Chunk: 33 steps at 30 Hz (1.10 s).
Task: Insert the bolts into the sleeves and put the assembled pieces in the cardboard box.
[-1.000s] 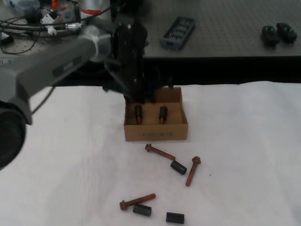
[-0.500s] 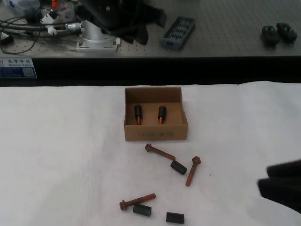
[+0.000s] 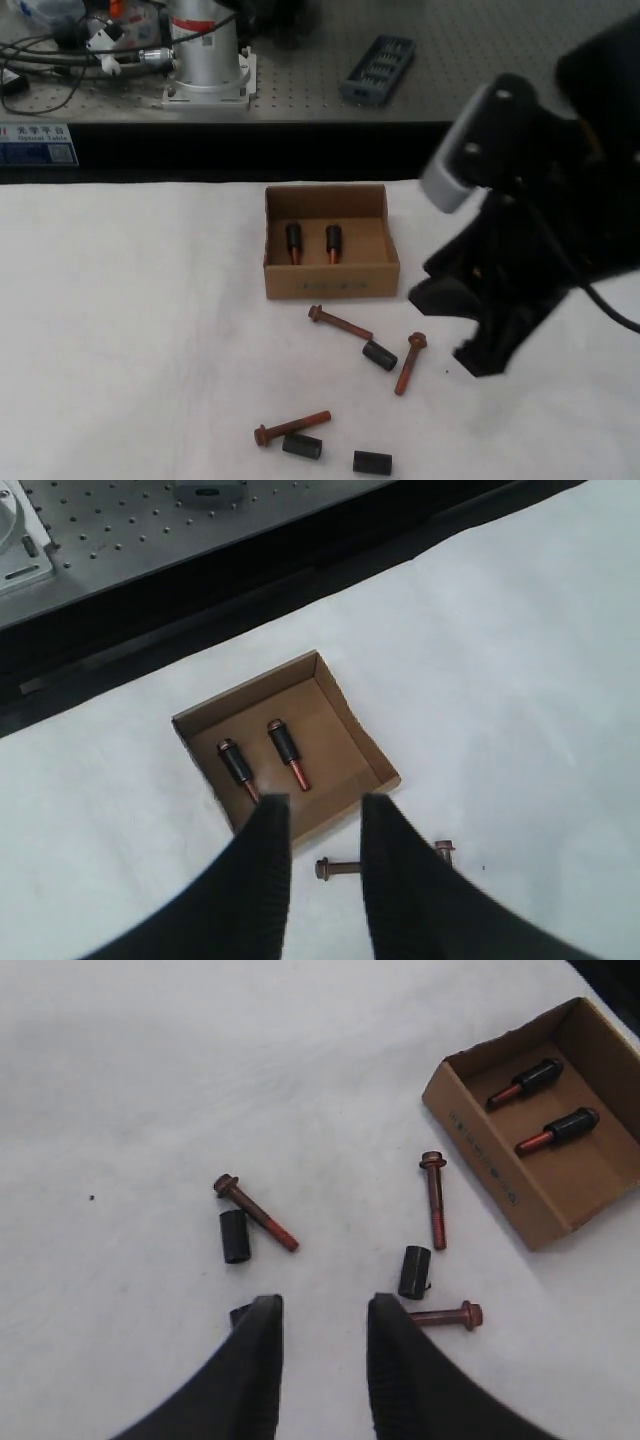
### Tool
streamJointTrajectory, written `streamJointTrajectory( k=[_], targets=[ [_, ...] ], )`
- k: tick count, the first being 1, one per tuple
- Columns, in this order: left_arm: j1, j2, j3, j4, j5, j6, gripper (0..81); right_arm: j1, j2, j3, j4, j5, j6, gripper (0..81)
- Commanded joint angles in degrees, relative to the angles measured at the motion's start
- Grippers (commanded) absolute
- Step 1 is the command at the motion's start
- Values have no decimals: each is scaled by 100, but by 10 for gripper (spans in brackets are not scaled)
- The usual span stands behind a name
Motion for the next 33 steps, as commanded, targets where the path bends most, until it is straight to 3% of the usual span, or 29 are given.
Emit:
streamJointTrajectory(
  k=[1,5,14,21,23,28,33],
  targets=[
    [80,-275,10,150,-75,90,183,-73,243,-199,41,-173,-138,232],
    [197,-677,888,-86,-75,132,183,-73,583,-371,33,-173,-408,232],
    [246,-2595,4626,-2411,-75,-46,183,-80,976,-423,-223,-263,-1038,232],
    [246,-4026,6494,-2894,-417,-102,183,-7,1817,-585,-388,-159,-1082,146],
    [246,-4386,6938,-3021,-576,-102,183,67,2128,-749,-379,-81,-1081,165],
    [246,-5360,7844,-3247,-614,-358,183,273,2829,-1245,-251,7,-1081,298],
    [246,-6114,8489,-3246,-628,-399,183,545,3373,-1683,-264,20,-1144,302]
  ],
)
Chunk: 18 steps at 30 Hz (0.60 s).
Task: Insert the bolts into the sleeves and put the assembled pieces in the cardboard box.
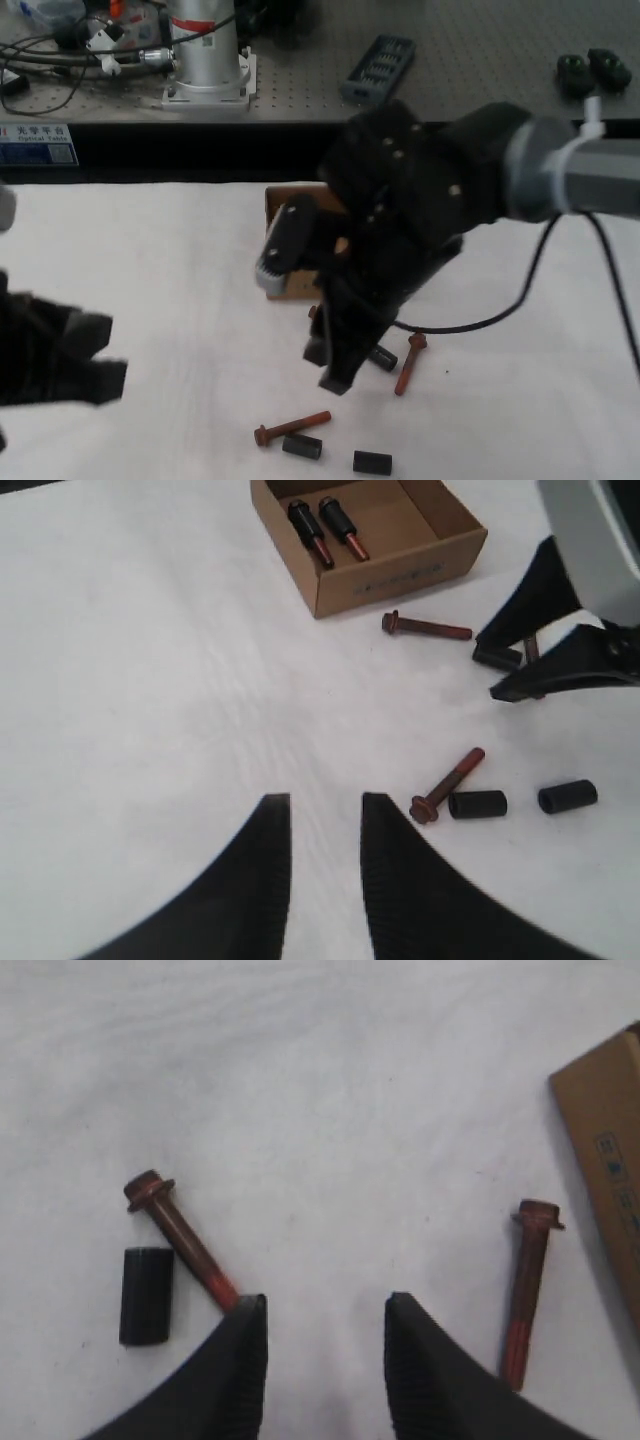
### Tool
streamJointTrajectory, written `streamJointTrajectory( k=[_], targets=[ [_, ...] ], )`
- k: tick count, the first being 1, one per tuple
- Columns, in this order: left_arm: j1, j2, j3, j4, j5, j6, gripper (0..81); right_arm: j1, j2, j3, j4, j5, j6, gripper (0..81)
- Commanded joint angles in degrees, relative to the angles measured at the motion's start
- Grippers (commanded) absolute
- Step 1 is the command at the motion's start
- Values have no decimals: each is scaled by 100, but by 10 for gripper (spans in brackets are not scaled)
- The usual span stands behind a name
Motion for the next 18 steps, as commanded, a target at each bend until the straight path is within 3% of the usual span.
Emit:
streamJointTrajectory(
  k=[1,9,18],
  targets=[
    [-5,-860,683,-102,-82,-148,183,190,341,-359,14,-21,-145,302],
    [-5,-1707,1079,12,-109,-148,183,542,900,-653,75,101,-263,302],
    [-5,-1858,1079,216,-124,-137,183,834,1157,-653,388,177,-475,302]
  ],
)
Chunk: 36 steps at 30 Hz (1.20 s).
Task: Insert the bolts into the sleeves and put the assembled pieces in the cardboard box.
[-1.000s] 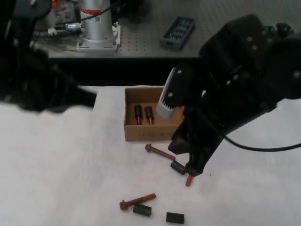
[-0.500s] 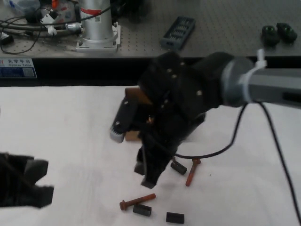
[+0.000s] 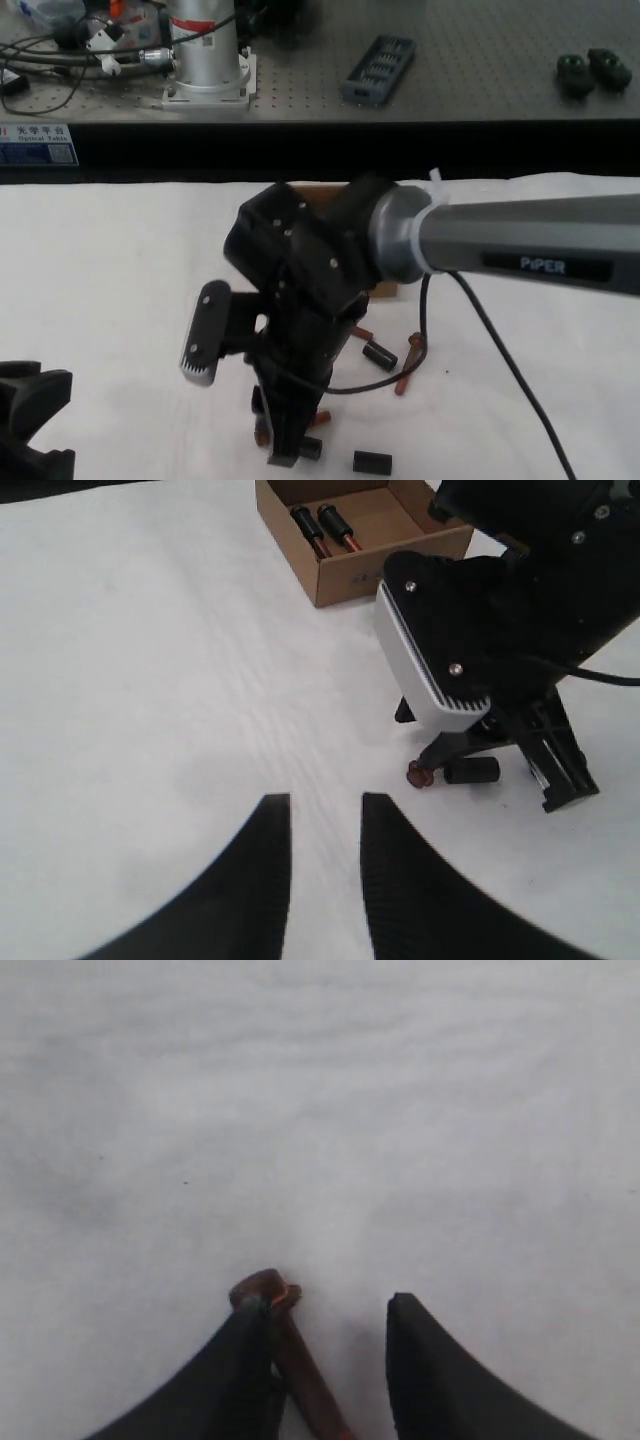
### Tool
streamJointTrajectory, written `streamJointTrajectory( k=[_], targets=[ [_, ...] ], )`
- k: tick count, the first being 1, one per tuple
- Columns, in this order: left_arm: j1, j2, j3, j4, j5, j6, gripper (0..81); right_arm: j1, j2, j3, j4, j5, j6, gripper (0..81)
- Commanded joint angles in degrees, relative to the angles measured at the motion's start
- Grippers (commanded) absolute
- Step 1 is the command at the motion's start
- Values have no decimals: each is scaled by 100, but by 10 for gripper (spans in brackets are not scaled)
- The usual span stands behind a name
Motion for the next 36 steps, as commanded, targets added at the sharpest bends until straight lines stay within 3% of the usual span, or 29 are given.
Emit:
streamJointTrajectory(
  k=[1,18,24,31,35,36],
  targets=[
    [-5,-41,-18,48,-61,-66,183,19,13,-58,96,-27,-79,302],
    [-5,-41,-18,48,-61,-66,183,16,13,47,329,-6,-94,300],
    [-5,-41,-18,48,-61,-66,183,17,138,47,228,-6,-93,204],
    [-5,-41,-18,48,-61,-66,183,17,397,47,233,-6,-93,195],
    [-5,-41,-18,48,-61,-66,183,32,357,47,233,-6,-23,32],
    [-5,-41,-18,48,-61,-66,183,32,332,47,233,-6,53,31]
  ],
)
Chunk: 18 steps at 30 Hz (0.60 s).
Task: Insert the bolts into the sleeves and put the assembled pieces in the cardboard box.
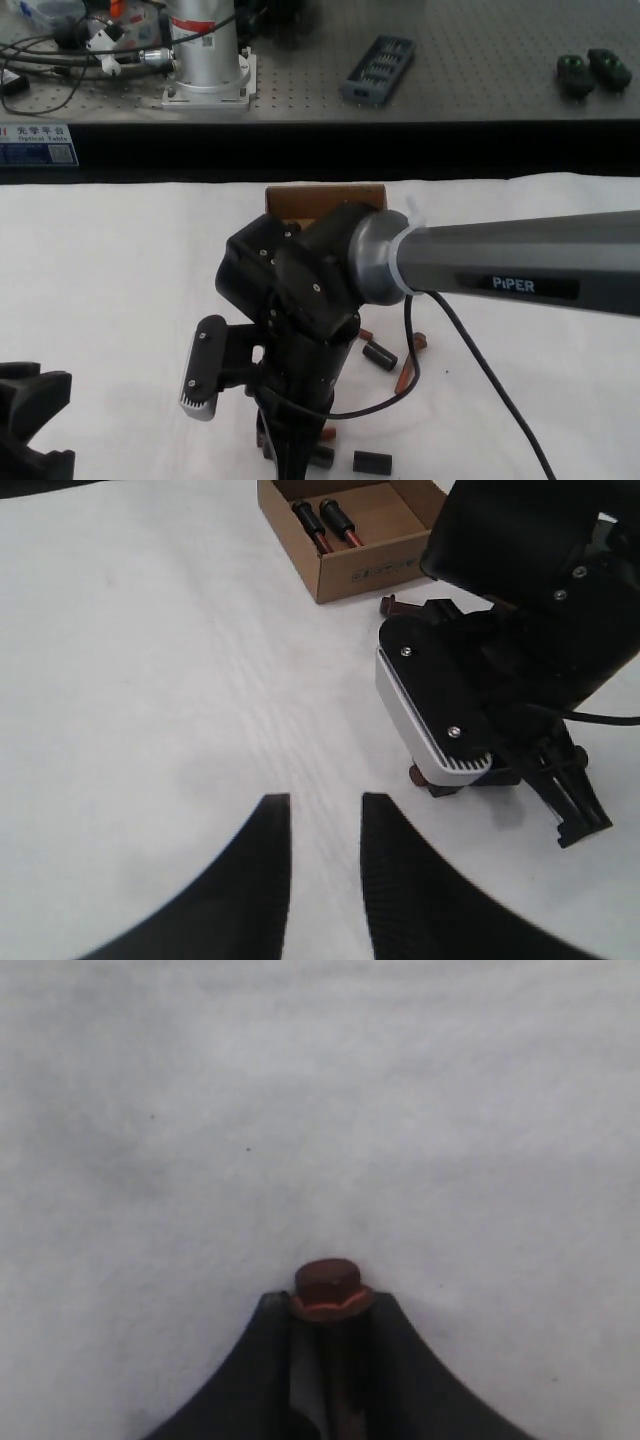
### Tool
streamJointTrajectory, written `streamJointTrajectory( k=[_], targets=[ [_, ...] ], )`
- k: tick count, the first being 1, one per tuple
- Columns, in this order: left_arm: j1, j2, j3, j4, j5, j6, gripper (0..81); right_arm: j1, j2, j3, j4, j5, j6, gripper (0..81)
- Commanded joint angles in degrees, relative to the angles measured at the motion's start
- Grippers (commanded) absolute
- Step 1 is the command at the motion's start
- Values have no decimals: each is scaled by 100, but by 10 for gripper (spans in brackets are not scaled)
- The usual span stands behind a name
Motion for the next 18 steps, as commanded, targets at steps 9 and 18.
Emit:
streamJointTrajectory(
  k=[9,18],
  targets=[
    [-5,110,-18,13,911,681,183,-61,-675,30,35,-26,1323,32],
    [-5,1258,-18,-54,1433,2546,182,-284,-2096,175,109,400,2132,33]
  ],
)
